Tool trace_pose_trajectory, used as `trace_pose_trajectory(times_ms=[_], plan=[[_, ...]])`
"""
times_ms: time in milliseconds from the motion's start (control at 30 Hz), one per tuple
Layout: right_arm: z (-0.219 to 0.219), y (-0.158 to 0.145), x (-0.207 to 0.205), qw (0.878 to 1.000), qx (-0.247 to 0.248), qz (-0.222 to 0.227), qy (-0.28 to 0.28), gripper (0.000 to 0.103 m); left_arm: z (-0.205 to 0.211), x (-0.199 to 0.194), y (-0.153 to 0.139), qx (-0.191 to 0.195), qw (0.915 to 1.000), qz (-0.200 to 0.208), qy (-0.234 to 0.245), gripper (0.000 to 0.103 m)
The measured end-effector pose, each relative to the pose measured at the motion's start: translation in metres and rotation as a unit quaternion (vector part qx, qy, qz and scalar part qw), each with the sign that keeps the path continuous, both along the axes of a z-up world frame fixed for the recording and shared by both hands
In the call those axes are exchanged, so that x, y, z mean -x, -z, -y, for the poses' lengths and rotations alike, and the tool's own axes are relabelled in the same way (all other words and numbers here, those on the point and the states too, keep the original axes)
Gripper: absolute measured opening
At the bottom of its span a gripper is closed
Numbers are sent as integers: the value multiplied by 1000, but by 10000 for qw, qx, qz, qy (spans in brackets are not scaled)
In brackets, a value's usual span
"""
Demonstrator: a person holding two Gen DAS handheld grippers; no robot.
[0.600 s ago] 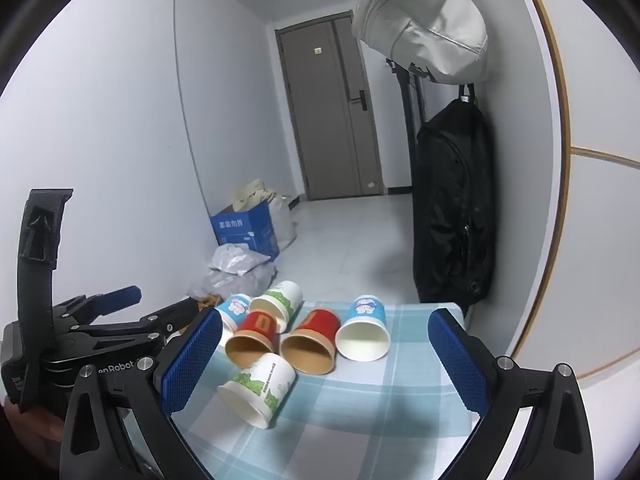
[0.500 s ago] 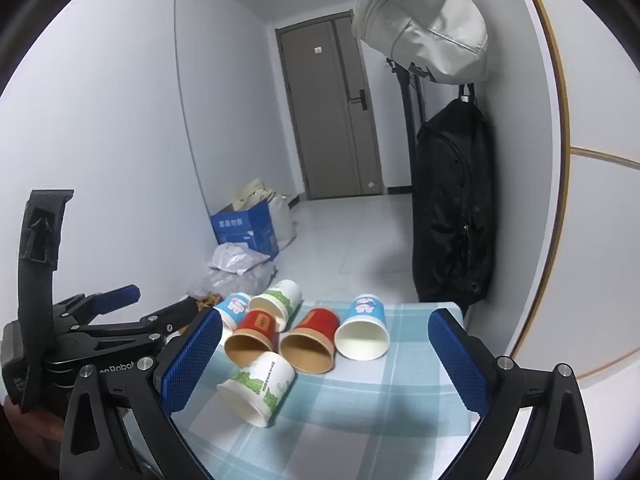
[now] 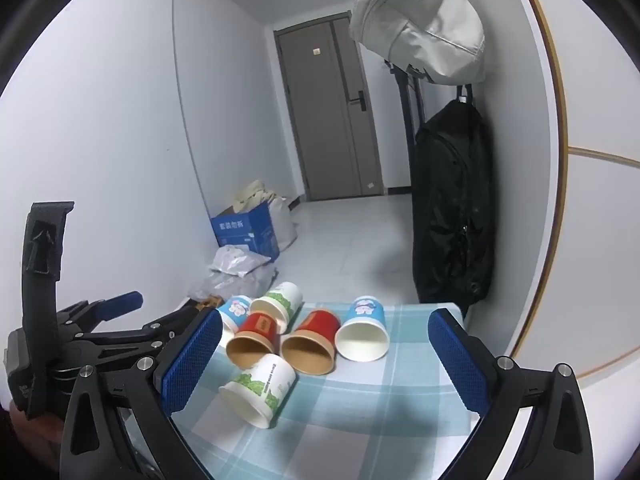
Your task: Flip cup upright
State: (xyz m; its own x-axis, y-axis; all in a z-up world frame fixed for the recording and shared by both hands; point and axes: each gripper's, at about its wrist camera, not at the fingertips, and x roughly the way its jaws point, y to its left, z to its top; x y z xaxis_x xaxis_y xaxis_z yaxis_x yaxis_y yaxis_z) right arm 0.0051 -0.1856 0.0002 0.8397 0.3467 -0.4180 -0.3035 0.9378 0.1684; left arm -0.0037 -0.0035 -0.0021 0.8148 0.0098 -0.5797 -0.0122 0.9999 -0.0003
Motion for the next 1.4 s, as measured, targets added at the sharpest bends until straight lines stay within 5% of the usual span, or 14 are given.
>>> trace_pose_trajectory(times_ms=[1400], plan=[[6, -1, 3, 9999, -78, -39, 109, 103, -5, 1, 1, 108, 9999, -58, 63, 89]])
